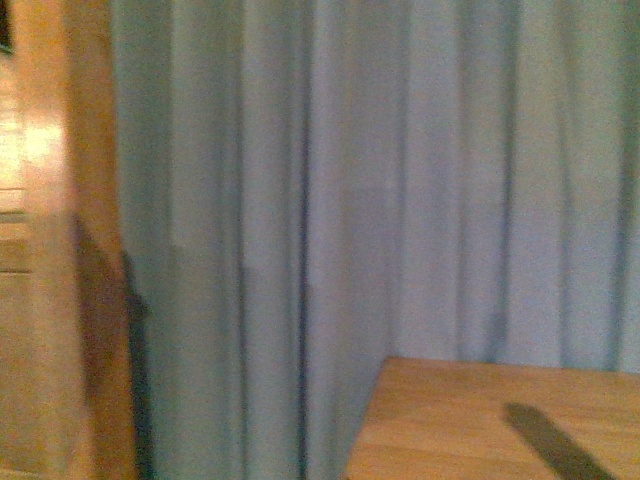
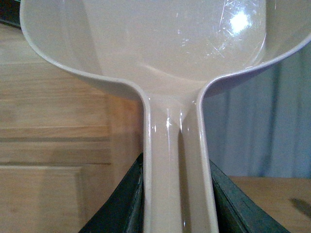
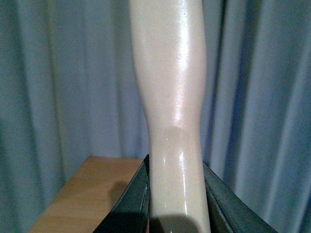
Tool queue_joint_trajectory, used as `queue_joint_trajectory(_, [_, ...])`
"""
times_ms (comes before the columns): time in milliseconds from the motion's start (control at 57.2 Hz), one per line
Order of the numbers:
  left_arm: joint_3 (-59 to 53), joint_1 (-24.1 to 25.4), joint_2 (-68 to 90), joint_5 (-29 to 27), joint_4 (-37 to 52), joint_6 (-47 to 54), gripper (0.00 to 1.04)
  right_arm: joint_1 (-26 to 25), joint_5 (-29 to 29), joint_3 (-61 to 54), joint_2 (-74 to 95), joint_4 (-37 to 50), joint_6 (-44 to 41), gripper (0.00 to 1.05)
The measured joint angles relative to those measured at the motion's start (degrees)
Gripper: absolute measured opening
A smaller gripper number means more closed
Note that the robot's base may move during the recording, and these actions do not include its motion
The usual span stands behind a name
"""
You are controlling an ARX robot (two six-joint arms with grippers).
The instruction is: Clean up trash
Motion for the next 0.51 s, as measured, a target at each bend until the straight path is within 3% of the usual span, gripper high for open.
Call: queue_joint_trajectory(507, [-0.15, -0.04, -0.02, 0.09, 0.00, -0.02, 0.28, 0.17, -0.13, -0.07, 0.09, -0.09, -0.17, 0.20])
